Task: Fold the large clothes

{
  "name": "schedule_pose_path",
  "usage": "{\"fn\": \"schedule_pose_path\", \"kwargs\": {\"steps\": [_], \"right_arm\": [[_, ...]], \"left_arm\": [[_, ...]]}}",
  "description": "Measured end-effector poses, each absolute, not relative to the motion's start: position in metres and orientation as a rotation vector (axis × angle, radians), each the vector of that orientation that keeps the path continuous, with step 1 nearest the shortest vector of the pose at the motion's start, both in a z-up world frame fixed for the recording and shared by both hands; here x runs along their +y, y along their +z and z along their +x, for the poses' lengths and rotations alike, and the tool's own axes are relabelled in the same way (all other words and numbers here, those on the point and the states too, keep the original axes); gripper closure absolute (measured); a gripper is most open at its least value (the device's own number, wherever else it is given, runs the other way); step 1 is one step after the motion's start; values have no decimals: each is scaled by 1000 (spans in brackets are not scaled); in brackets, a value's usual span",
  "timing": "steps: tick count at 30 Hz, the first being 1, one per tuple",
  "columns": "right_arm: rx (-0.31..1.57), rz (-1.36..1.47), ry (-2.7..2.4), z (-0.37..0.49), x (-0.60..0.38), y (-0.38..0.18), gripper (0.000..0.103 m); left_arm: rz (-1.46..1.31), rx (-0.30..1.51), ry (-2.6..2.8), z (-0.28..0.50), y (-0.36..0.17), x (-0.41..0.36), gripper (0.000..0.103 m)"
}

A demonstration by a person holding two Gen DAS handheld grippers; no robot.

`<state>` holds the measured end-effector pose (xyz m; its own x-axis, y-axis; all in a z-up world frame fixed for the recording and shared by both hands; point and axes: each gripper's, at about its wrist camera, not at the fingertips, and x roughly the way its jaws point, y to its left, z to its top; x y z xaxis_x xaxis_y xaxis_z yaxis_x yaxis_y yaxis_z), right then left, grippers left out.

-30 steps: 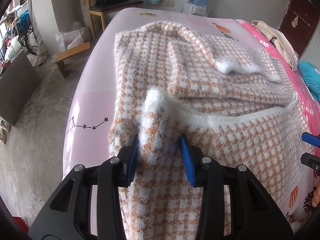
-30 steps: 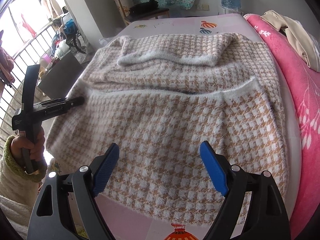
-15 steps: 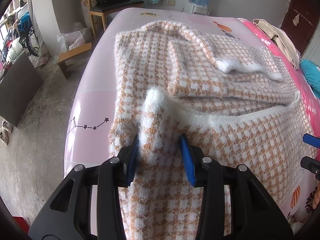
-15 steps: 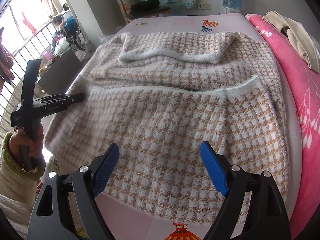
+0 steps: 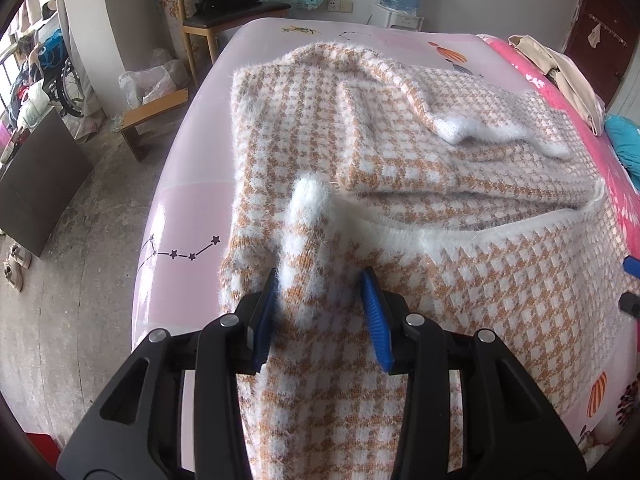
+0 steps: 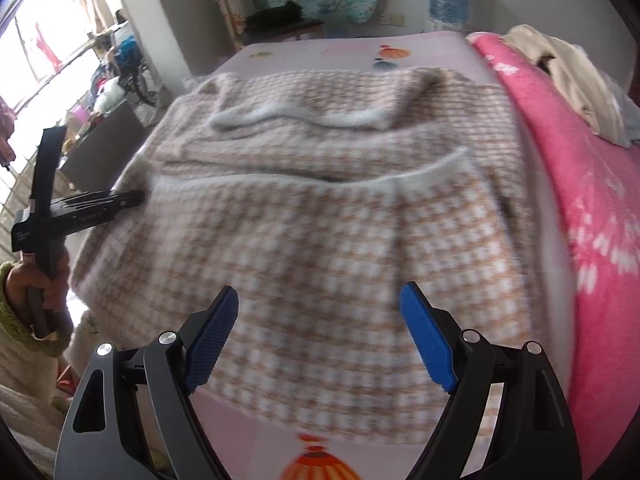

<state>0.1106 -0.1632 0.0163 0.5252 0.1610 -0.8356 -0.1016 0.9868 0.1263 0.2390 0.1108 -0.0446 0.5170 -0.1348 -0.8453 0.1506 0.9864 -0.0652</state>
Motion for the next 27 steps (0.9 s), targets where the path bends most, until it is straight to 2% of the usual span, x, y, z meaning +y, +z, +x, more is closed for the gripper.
{"fn": "schedule_pose_path", "kwargs": {"steps": [6, 13, 17, 19, 23, 27], "right_arm": [[957, 117, 69, 118, -219, 25, 24], [960, 171, 99, 161, -244, 11, 46], [1005, 181, 103, 177, -248, -7, 51], [1031, 179, 80, 180, -250, -15, 57], [1022, 169, 81, 179, -249, -16, 60], [1024, 129, 76, 173, -239, -14, 86]], "left_arm": [[38, 1008, -151, 237, -44, 107, 63], [69, 1001, -124, 237, -43, 99, 63], [67, 1002, -119, 237, -43, 98, 63], [71, 1001, -120, 236, -43, 99, 63], [78, 999, -116, 237, -43, 98, 63], [77, 994, -107, 235, -43, 97, 64]]}}
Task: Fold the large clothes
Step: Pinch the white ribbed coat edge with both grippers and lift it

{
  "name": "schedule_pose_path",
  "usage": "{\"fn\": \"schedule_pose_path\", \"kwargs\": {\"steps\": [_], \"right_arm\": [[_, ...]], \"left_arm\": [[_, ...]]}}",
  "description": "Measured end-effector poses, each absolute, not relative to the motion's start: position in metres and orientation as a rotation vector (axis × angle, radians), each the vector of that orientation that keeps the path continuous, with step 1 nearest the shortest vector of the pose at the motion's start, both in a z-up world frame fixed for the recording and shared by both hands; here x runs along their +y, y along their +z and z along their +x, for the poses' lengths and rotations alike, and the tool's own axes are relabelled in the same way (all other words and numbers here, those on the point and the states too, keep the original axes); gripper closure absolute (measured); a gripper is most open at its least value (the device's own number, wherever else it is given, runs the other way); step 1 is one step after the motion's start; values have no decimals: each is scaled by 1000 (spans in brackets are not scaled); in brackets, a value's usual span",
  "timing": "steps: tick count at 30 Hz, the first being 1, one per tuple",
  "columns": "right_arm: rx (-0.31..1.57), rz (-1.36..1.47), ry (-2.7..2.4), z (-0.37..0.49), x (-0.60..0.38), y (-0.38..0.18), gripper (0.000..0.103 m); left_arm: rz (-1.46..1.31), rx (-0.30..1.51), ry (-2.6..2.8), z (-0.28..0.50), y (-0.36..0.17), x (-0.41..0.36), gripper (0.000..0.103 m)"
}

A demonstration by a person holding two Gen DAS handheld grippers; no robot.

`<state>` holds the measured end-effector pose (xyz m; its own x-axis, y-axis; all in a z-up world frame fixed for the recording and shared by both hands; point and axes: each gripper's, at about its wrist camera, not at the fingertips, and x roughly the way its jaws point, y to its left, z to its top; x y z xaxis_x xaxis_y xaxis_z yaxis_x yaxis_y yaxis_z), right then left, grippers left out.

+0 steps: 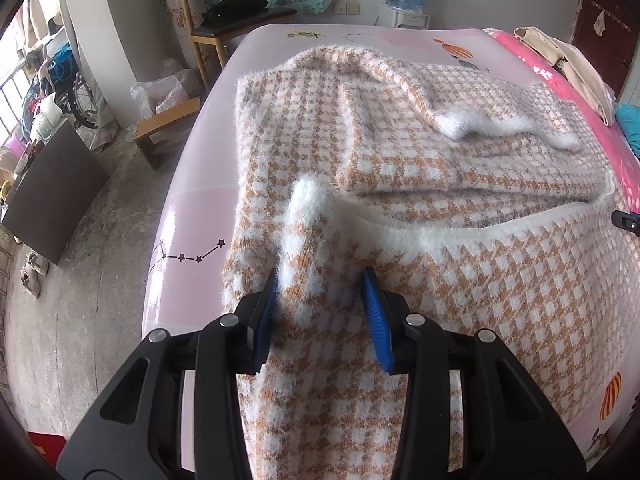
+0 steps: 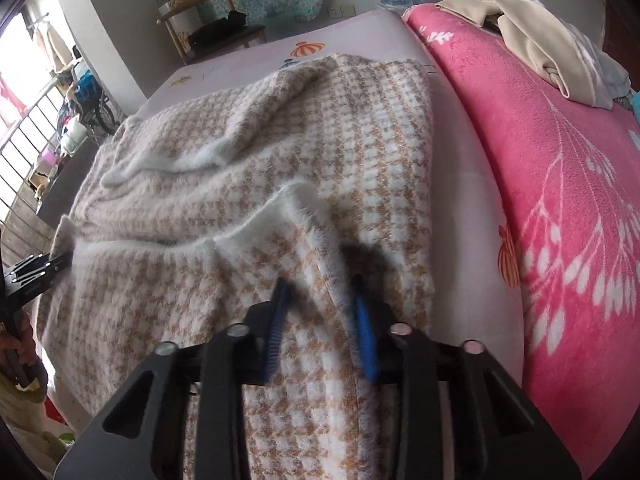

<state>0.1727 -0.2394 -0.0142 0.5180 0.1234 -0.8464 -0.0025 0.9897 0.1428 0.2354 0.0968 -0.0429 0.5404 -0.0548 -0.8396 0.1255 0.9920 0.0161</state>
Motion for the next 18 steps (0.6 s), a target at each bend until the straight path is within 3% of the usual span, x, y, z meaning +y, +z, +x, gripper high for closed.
{"fn": "schedule_pose_path", "kwargs": {"steps": [1, 5, 18], "right_arm": [[1017, 106, 68, 168, -234, -11, 93], [962, 70, 38, 153, -227, 8, 95], [682, 111, 29, 101, -218, 114, 96]], "left_arm": [[80, 989, -104, 235, -42, 97, 66], [119, 954, -92, 224, -36, 90, 88], [94, 661, -138, 179, 73, 101, 95]]}}
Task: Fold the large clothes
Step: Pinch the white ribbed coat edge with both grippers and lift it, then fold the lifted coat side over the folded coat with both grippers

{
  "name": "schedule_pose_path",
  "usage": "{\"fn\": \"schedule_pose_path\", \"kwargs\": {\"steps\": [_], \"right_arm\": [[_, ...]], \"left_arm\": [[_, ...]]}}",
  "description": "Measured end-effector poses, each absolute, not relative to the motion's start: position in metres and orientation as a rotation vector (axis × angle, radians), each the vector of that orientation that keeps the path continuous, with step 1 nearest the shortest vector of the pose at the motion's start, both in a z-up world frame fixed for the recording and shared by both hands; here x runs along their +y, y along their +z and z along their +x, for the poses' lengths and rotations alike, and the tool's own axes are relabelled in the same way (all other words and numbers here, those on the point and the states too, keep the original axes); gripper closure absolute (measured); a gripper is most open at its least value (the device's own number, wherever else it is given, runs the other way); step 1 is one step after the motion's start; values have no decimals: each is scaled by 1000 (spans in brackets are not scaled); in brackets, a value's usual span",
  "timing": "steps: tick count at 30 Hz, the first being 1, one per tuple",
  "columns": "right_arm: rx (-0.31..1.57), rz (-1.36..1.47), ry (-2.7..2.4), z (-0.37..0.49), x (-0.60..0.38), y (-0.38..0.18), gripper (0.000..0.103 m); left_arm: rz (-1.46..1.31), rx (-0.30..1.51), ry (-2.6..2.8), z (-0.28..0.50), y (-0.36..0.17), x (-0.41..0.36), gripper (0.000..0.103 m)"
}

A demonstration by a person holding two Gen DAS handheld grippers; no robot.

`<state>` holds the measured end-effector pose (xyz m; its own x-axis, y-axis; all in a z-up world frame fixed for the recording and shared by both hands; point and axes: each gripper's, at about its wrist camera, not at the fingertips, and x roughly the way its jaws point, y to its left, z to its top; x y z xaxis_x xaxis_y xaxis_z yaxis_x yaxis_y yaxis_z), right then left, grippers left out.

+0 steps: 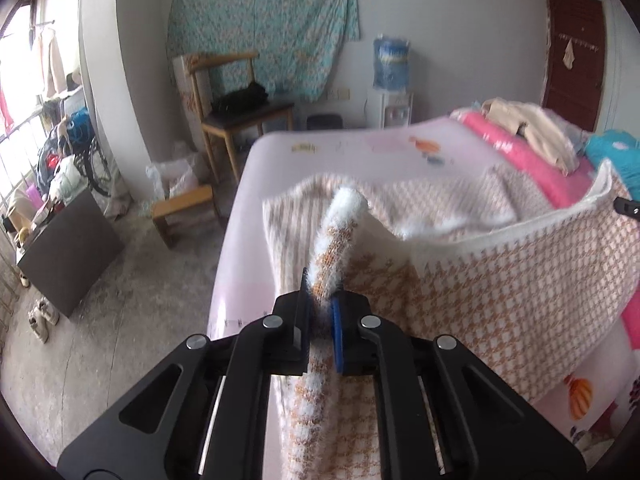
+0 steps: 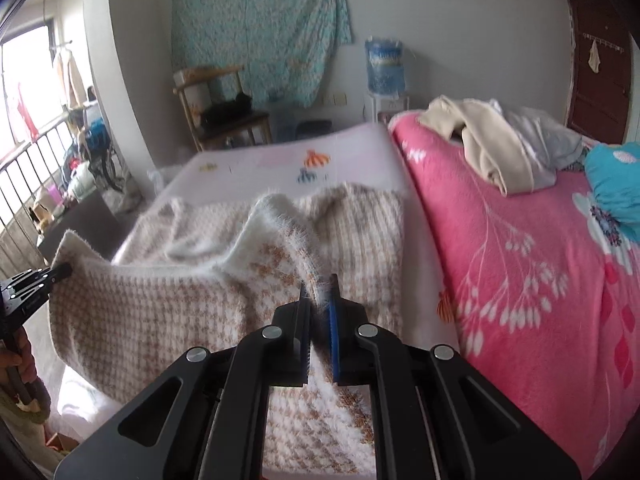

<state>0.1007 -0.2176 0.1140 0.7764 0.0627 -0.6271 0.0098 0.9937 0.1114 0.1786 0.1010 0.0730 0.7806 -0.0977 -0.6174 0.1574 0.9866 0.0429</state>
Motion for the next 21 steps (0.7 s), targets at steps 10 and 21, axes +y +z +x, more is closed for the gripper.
{"fn": "schedule_pose_path", "kwargs": {"steps": [10, 21], "right_arm": [[601, 149, 76, 247, -251, 156, 96], [968, 339, 6, 356, -303, 32, 64]], "left_arm": [[153, 569, -151, 327, 133, 87, 95], [-73, 998, -160, 469, 17, 117, 71]]}}
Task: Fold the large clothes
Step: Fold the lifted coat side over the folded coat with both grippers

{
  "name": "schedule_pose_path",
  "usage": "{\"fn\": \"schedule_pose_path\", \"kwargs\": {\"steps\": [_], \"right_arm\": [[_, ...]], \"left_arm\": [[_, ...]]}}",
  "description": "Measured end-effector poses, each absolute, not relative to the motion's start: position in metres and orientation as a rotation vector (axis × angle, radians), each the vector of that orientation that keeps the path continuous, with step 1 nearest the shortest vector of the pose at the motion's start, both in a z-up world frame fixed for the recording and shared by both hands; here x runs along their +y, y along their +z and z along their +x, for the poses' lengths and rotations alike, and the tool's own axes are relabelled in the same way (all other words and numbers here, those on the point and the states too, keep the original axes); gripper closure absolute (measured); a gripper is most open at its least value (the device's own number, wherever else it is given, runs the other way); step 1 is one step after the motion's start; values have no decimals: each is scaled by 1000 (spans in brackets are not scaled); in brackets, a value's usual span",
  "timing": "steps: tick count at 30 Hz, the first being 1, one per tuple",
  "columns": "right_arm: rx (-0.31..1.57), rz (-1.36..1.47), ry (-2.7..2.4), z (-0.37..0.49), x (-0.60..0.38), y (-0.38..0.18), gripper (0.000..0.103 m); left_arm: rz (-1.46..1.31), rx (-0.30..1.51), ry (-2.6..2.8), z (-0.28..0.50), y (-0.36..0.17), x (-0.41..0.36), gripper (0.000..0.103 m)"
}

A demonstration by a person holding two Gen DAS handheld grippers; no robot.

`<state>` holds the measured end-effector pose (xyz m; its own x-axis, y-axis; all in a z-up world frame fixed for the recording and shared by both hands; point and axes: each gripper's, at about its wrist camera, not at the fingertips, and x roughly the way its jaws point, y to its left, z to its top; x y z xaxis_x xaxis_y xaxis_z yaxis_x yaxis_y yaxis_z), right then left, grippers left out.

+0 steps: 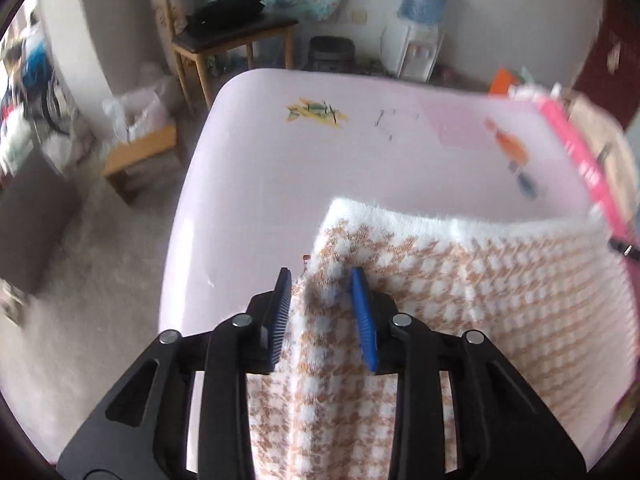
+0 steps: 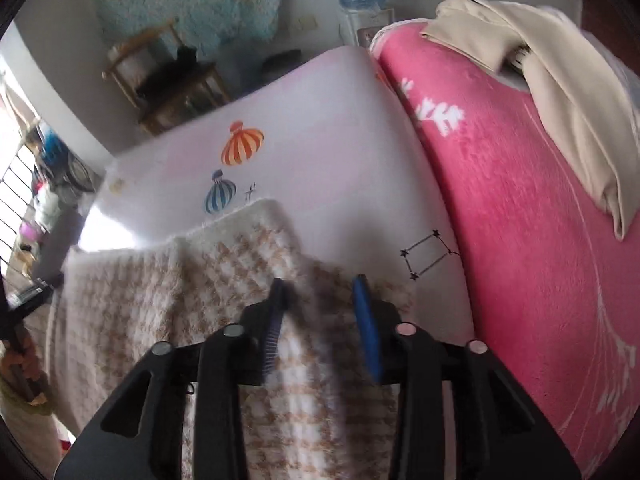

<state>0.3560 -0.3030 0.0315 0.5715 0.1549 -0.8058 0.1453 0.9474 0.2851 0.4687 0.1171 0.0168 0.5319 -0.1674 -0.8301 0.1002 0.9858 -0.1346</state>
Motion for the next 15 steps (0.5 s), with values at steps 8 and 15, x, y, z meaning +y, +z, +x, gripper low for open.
{"fn": "schedule_pose_path", "kwargs": {"steps": [8, 15], "right_arm": [[955, 393, 259, 383, -259, 44, 59], [1034, 554, 179, 408, -294, 5, 79]], "left_arm": [[-203, 976, -346, 477, 23, 100, 64], [-280, 1000, -245, 479, -10, 129, 70]]}}
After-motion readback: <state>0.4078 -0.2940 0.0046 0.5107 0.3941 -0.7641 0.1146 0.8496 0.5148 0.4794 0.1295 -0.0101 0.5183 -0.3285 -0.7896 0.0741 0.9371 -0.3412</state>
